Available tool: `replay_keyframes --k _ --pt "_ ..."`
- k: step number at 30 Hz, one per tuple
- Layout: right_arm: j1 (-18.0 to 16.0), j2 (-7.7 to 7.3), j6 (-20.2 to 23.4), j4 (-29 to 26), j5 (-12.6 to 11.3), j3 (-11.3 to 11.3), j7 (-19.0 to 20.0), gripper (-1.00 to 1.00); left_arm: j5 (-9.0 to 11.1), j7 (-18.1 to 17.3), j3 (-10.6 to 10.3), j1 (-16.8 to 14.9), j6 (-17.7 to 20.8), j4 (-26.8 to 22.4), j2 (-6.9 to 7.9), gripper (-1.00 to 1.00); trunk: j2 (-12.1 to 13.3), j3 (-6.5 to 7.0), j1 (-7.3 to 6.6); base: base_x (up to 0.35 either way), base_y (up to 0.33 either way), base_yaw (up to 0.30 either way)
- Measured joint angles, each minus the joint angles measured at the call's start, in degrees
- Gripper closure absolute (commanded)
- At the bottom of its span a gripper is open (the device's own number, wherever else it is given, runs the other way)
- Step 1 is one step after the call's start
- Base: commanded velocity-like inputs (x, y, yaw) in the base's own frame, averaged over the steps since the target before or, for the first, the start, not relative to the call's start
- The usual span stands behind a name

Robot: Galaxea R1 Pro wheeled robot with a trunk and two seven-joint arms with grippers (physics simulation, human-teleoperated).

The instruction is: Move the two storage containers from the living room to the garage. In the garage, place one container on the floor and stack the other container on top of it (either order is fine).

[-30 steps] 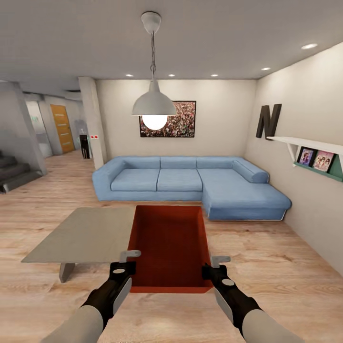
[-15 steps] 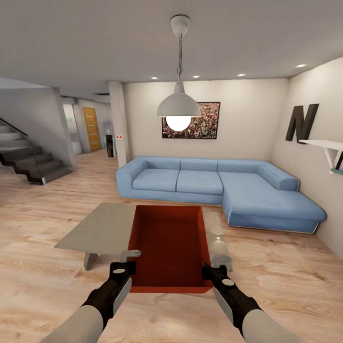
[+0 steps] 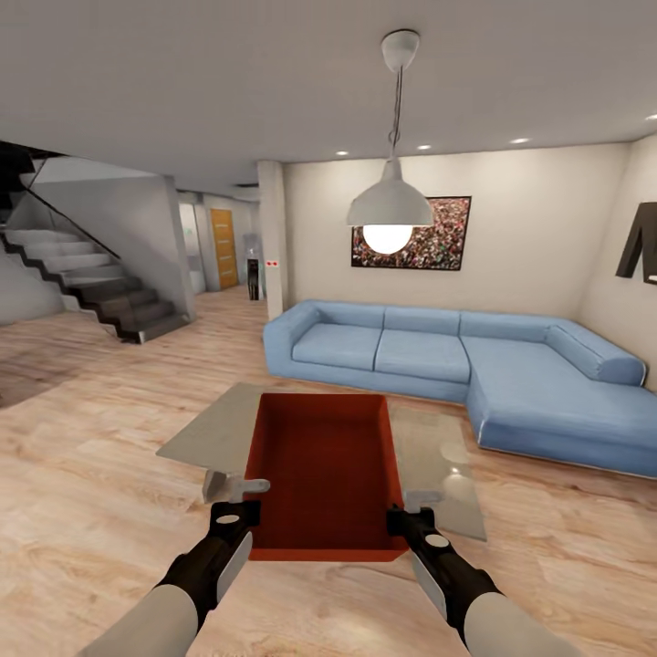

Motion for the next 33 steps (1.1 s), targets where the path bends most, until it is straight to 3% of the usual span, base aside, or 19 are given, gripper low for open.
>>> replay_keyframes --k 33 --pt "-0.01 0.01 0.08 -0.03 0.07 -0.05 0.0 1.0 0.08 0.01 -0.03 -0.04 0.02 0.04 0.0 1.0 0.0 0.93 0.0 0.0 0.0 0.299"
